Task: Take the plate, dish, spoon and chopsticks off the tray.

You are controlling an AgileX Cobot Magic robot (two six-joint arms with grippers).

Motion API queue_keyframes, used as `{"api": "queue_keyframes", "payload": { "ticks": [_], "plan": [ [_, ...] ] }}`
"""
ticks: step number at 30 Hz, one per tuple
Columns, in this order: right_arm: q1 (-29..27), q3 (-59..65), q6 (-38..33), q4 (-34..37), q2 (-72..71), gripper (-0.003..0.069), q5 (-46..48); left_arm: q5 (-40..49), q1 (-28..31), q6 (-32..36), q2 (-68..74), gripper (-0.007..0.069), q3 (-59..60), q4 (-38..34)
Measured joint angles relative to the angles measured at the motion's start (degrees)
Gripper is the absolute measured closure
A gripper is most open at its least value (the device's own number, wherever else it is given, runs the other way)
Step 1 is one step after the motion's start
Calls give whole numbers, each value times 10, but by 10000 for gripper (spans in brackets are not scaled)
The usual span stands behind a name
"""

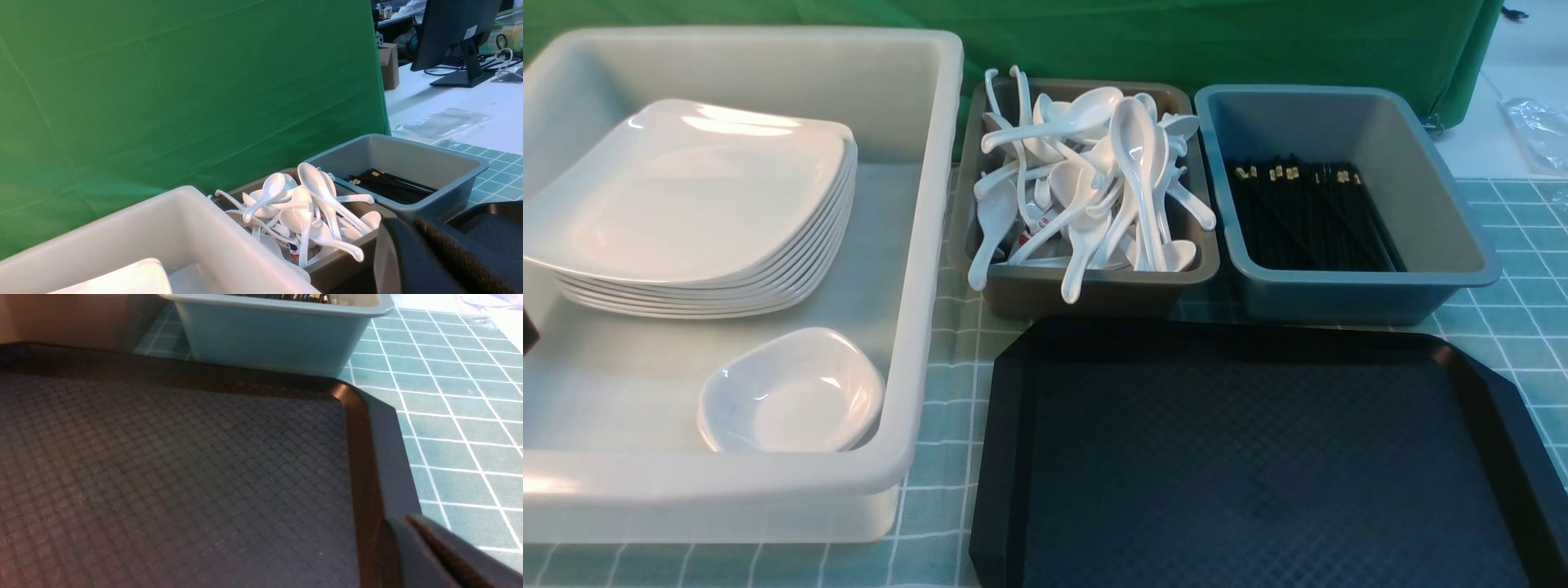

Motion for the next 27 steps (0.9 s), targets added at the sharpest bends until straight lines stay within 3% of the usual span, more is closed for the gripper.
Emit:
{"api": "queue_keyframes", "payload": {
  "ticks": [2, 6, 7, 10, 15, 21, 27],
  "plan": [
    [0, 0, 0, 0, 0, 613, 0, -13, 0, -9, 0, 613, 4, 8],
    [0, 0, 0, 0, 0, 603, 0, -57, 19, -109, -6, 613, 26, 53],
    [0, 0, 0, 0, 0, 600, 0, -80, 50, -172, -17, 613, 46, 85],
    [0, 0, 0, 0, 0, 592, 0, -93, 121, -252, -57, 613, 107, 126],
    [0, 0, 0, 0, 0, 582, 0, -73, 198, -291, -131, 613, 233, 135],
    [0, 0, 0, 0, 0, 568, 0, -40, 209, -328, -140, 613, 335, 132],
    [0, 0, 0, 0, 0, 552, -1, -59, 209, -331, -140, 613, 340, 123]
  ]
}}
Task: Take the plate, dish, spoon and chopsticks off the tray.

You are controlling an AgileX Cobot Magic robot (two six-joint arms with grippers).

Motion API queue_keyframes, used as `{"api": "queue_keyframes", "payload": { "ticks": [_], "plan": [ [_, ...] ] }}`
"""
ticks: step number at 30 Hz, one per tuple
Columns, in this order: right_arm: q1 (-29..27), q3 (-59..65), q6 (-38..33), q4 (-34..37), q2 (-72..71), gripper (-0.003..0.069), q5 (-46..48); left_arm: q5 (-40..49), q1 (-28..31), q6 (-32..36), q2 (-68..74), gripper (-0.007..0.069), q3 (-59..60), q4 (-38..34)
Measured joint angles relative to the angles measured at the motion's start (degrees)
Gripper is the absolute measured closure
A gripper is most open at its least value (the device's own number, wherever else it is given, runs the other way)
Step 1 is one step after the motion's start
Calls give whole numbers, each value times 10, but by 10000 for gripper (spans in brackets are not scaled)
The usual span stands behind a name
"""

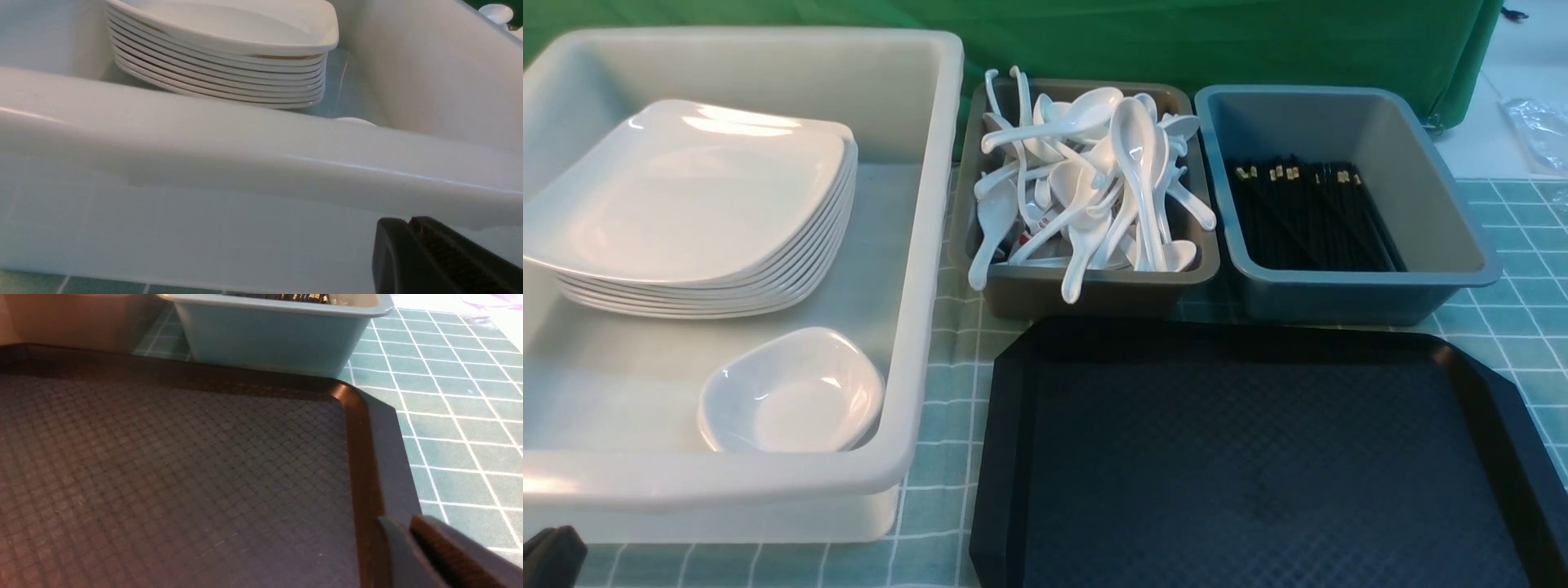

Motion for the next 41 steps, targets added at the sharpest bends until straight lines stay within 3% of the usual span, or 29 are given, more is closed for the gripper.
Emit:
{"api": "queue_keyframes", "payload": {
  "ticks": [41],
  "plan": [
    [0, 0, 0, 2, 0, 455, -2, -9, 0, 0, 0, 613, 0, -1]
  ]
}}
